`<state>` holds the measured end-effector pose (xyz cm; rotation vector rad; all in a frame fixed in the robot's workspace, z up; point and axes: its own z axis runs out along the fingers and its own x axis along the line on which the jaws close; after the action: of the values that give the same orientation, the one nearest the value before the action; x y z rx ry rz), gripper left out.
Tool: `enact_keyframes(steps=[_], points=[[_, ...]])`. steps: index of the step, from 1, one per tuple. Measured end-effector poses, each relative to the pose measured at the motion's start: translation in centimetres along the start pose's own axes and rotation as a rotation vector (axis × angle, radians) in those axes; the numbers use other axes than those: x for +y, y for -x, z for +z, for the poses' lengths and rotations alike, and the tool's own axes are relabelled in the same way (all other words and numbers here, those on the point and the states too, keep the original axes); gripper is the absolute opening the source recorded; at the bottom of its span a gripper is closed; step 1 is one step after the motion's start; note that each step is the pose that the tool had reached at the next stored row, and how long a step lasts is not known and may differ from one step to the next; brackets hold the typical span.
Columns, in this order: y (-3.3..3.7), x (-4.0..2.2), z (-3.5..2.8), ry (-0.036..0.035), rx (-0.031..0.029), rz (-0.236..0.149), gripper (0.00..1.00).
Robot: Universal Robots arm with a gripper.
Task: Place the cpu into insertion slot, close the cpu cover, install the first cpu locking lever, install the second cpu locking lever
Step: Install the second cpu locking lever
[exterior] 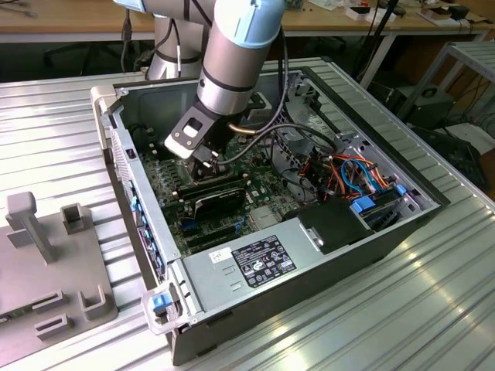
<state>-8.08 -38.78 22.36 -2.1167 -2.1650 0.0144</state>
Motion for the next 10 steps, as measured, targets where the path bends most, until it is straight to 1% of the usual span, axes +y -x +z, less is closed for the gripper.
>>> enact_keyframes(steps=[1, 3, 5, 6, 7, 8, 10], points=[[0.00, -0.08, 0.08, 0.0000, 0.0013, 0.000, 0.11], [0.02, -0.46, 0.46, 0.0002, 0.0070, -0.001, 0.11], [0.03, -0.49, 0.66, 0.0001, 0.0108, -0.001, 0.11], [0.04, -0.49, 0.79, 0.0002, 0.0144, -0.001, 0.11], [0.02, -0.48, 0.89, 0.0003, 0.0202, -0.002, 0.11], [0.00, -0.47, 0.93, 0.0005, 0.0230, -0.002, 0.11], [-0.06, -0.45, 1.07, 0.0009, 0.0316, -0.003, 0.11]])
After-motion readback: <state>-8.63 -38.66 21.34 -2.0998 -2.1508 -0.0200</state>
